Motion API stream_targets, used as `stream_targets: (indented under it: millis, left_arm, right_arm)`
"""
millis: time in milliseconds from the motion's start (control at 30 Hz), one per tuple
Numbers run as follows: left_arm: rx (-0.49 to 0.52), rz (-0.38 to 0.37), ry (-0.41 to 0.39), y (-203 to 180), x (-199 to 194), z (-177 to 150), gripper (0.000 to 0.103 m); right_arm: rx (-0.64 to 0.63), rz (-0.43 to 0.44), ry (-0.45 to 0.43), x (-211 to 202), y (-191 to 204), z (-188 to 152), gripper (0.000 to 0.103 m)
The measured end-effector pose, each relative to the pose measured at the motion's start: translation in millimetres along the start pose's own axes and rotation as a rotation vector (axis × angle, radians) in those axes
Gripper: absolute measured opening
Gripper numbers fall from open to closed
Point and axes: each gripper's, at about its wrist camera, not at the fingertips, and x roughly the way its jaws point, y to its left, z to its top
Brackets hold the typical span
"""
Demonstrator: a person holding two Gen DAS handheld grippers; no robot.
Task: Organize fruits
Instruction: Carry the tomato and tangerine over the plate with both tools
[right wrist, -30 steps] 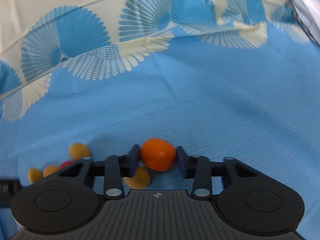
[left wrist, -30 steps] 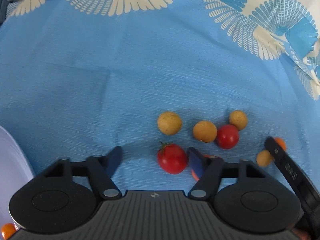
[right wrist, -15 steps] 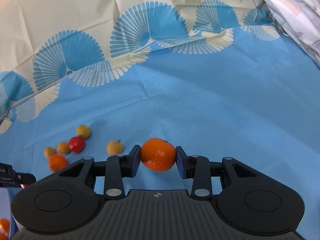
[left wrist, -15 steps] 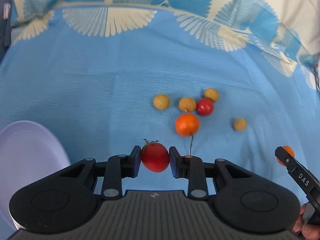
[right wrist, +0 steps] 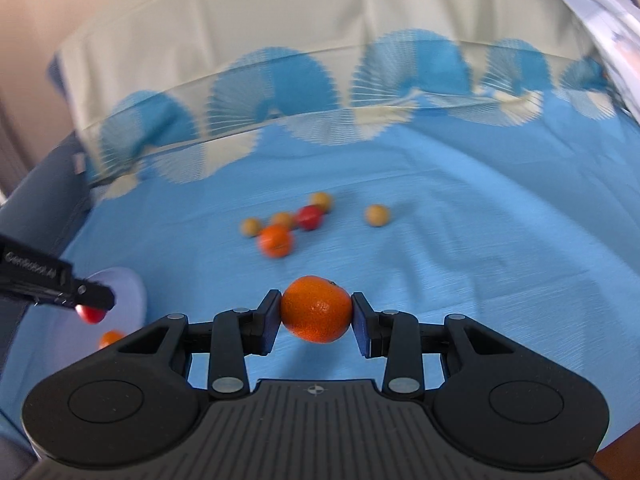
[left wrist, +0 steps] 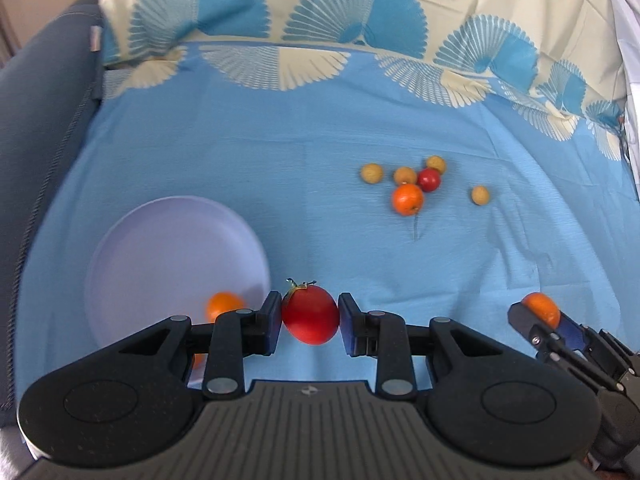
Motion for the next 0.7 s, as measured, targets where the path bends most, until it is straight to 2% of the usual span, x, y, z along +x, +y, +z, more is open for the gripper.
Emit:
stream_targets:
  millis: [300,700]
  left_arm:
    - [-0.055,0.019,-0.037,52,-49,-28,0.034]
    - [-0.132,0.017,-0.115,112,-105,-61,0.034]
  right_arm:
    - [-0.088,0.11,0.012,-31,67,-9,0.039]
    - [-0.216,0.176,-0.012,-62,133,-17,0.039]
